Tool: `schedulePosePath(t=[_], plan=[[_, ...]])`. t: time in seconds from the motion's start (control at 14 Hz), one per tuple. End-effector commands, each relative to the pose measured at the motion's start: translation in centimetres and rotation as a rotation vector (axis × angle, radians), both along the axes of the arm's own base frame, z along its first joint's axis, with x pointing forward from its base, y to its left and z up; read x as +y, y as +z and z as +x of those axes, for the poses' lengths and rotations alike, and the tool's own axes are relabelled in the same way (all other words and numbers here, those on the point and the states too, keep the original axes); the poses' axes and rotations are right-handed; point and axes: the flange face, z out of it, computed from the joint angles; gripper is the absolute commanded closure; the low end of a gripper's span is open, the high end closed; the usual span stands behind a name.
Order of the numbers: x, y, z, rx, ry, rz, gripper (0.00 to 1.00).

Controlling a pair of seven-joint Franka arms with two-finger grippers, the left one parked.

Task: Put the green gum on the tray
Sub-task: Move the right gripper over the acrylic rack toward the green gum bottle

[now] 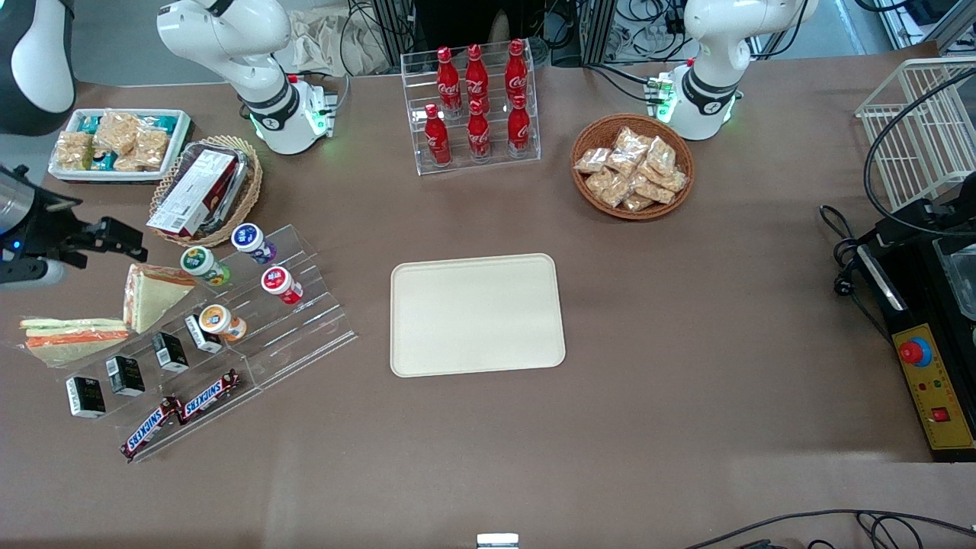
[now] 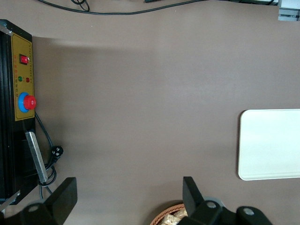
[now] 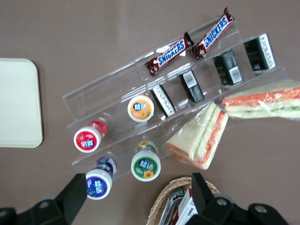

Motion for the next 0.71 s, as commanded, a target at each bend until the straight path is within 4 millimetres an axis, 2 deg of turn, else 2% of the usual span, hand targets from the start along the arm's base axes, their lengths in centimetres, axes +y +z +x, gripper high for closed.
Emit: schedulePosePath(t=[0.0,0.64], plan=[[-0.1,-2.7,-3.9,-0.041,0.018,-0.007,0.01],[0.3,-12.4,-6.1,-0.049,0.015,-0.002,0.01]])
